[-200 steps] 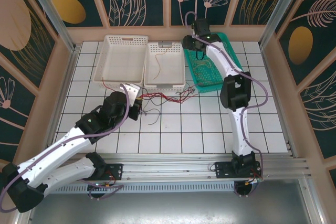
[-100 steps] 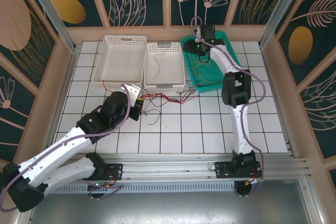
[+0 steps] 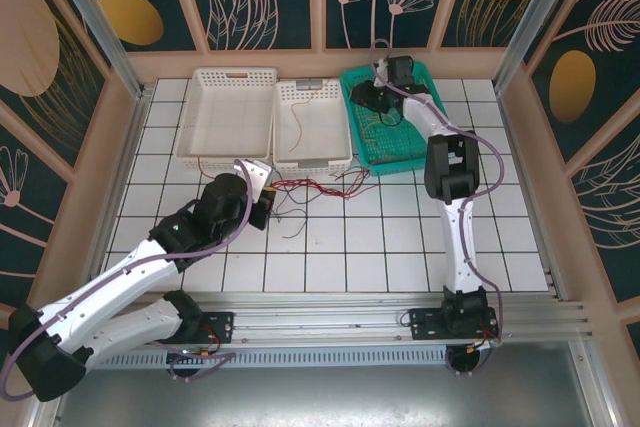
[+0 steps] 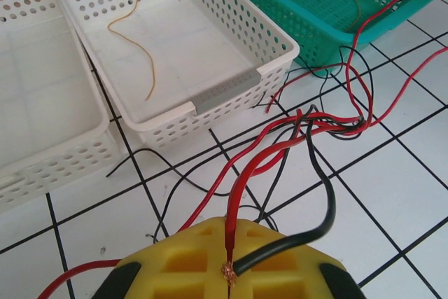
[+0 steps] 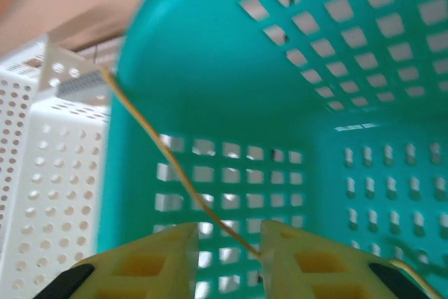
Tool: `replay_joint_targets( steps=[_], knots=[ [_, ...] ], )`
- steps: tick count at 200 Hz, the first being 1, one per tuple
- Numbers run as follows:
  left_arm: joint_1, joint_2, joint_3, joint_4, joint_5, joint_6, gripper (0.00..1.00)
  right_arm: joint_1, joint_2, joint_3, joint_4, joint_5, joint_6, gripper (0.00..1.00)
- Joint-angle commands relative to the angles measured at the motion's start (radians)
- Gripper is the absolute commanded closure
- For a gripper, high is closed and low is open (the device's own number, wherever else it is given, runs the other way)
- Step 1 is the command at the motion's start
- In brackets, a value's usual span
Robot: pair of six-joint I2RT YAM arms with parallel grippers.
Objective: Untangle the cables
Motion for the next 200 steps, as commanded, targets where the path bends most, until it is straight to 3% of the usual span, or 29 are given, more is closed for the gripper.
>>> replay_joint_targets(
  steps=[1,43,95,135,200],
  knots=[
    [0.003,0.005,-0.005,0.038,0.018,0.014,1.00,-0.001,0.001,-0.060,0.034,-0.039,0.010,0.72],
    [0.004,0.006,-0.005,0.040,0.019,0.017,1.00,-0.009,-0.024,-0.146,0.109,-0.064,0.016,0.77],
    [0.003,0.010,-0.005,0.041,0.026,0.017,1.00,-0.009,-0.055,-0.237,0.250,-0.102,0.029,0.75],
    [0.003,0.014,-0.007,0.041,0.033,0.018,1.00,-0.011,-0.106,-0.298,0.335,-0.033,0.037,1.00],
    [0.004,0.005,-0.009,0.042,0.036,0.019,1.00,-0.040,-0.321,-0.531,0.493,0.150,0.069,1.00]
  ],
)
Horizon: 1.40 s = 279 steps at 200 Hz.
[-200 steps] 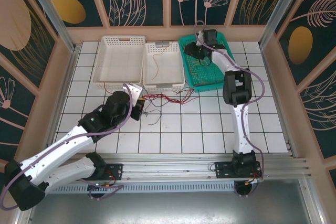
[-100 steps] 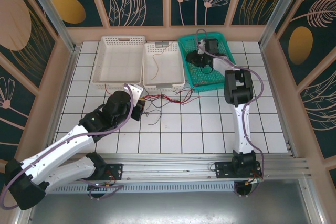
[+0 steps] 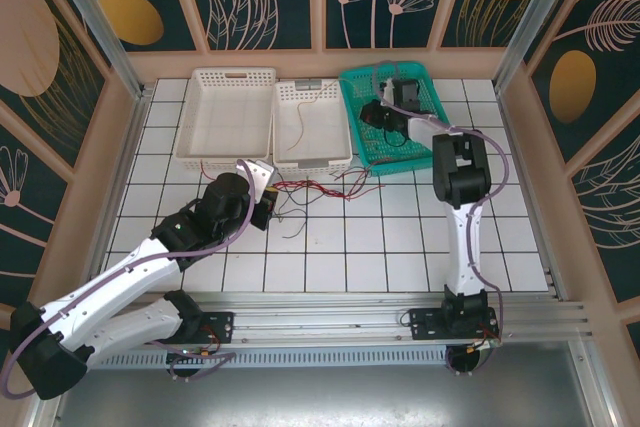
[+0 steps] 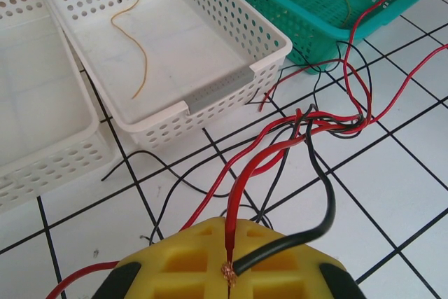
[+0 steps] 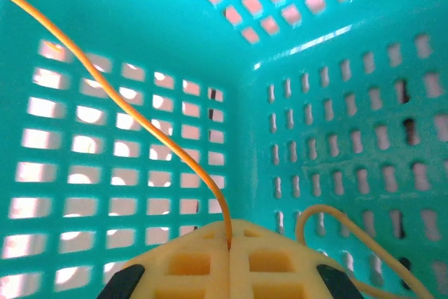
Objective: Untangle the cables
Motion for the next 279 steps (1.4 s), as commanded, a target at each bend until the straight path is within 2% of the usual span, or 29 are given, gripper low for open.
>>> replay_joint_targets(
  steps=[1,64,117,179,279],
  knots=[
    [0.003,-0.007,-0.007,0.031,0.017,0.012,1.00,-0.025,-0.155,-0.094,0.138,0.093,0.033,1.00],
    [0.003,-0.007,-0.004,0.031,0.025,0.013,1.00,-0.110,-0.402,-0.345,0.307,0.067,0.138,1.00],
    [0.003,-0.010,-0.003,0.030,0.027,0.015,1.00,-0.116,-0.673,-0.479,0.340,0.178,0.162,1.00],
    [0.003,-0.013,-0.001,0.031,0.039,0.015,1.00,-0.108,-0.920,-0.636,0.376,0.243,0.197,1.00],
    [0.003,-0.008,0.001,0.032,0.047,0.015,1.00,-0.093,-1.087,-0.670,0.337,0.362,0.192,1.00]
  ],
)
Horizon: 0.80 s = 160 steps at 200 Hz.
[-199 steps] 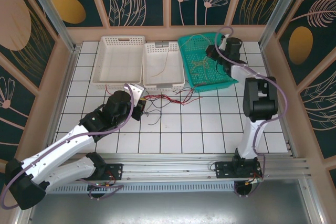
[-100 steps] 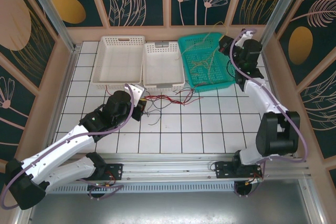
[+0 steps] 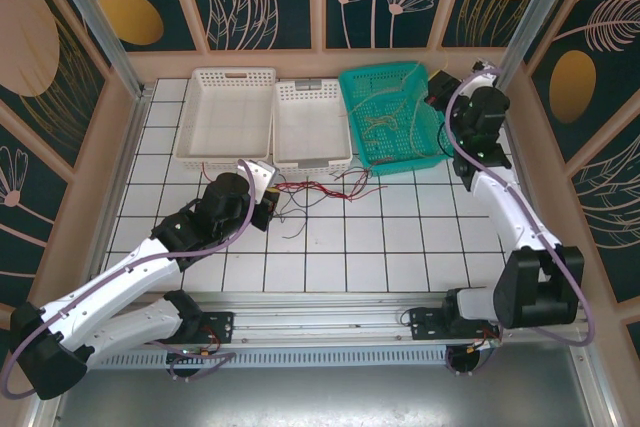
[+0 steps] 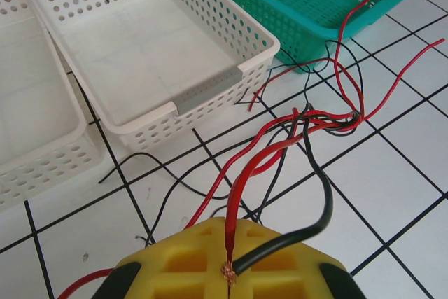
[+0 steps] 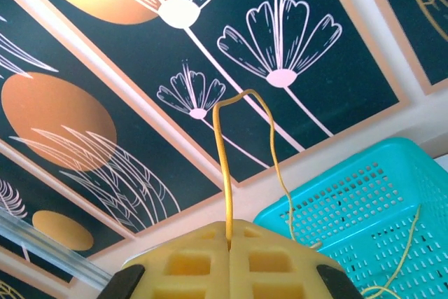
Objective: Untangle the cables
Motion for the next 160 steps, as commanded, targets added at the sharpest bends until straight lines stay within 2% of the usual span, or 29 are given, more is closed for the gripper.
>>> replay_joint_targets(
  steps=[1,37,89,160],
  knots=[
    [0.003,-0.008,0.001,0.029,0.018,0.012,1.00,0.010,-0.071,0.006,0.011,0.047,0.008,1.00],
    [0.004,-0.002,0.003,0.030,0.026,0.012,1.00,0.038,-0.107,0.030,0.002,0.064,-0.024,1.00],
    [0.003,-0.012,-0.001,0.028,0.023,0.011,1.00,0.046,-0.055,0.040,-0.012,0.059,-0.021,1.00],
    [0.004,-0.012,-0.001,0.027,0.025,0.012,1.00,0.043,0.154,0.142,-0.040,0.007,-0.034,1.00]
  ],
)
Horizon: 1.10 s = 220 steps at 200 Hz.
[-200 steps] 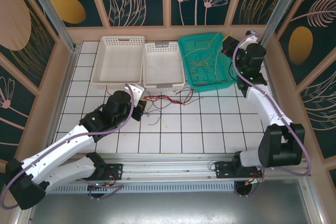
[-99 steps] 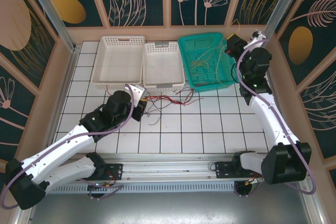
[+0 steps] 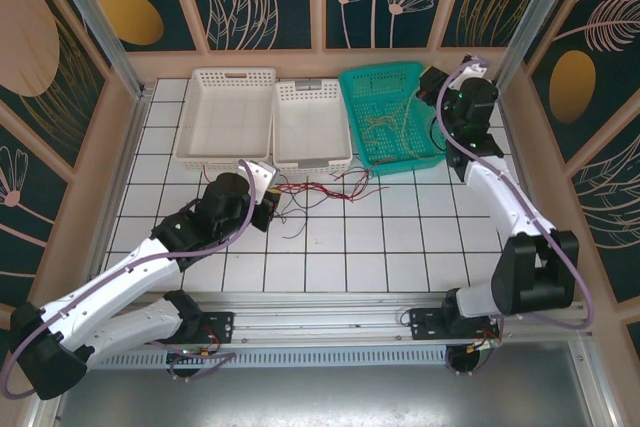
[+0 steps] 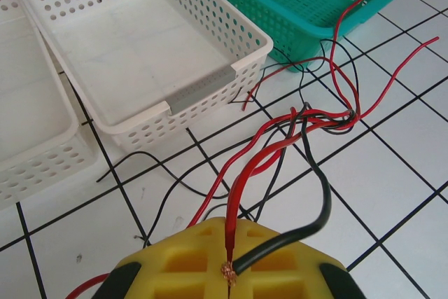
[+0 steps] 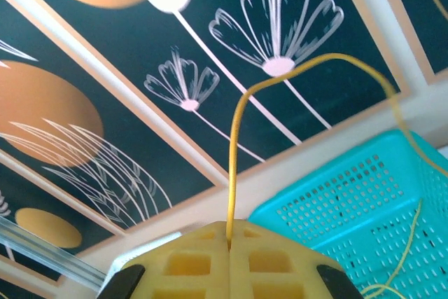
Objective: Untangle the cables
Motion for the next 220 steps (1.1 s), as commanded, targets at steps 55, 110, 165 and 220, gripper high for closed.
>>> replay_joint_targets(
  steps=[55,110,165,220],
  knots=[
    [0.003,-0.013,-0.001,0.027,0.008,0.011,1.00,0.005,0.254,0.211,-0.145,-0.023,-0.040,1.00],
    [0.003,-0.010,-0.001,0.027,0.015,0.011,1.00,0.007,0.580,0.479,-0.405,-0.061,-0.053,1.00],
    [0.002,-0.009,0.000,0.027,0.014,0.013,1.00,0.017,0.805,0.716,-0.556,-0.058,-0.092,1.00],
    [0.003,-0.007,0.001,0.025,0.013,0.013,1.00,0.043,1.010,1.032,-0.743,0.000,-0.136,1.00]
  ],
)
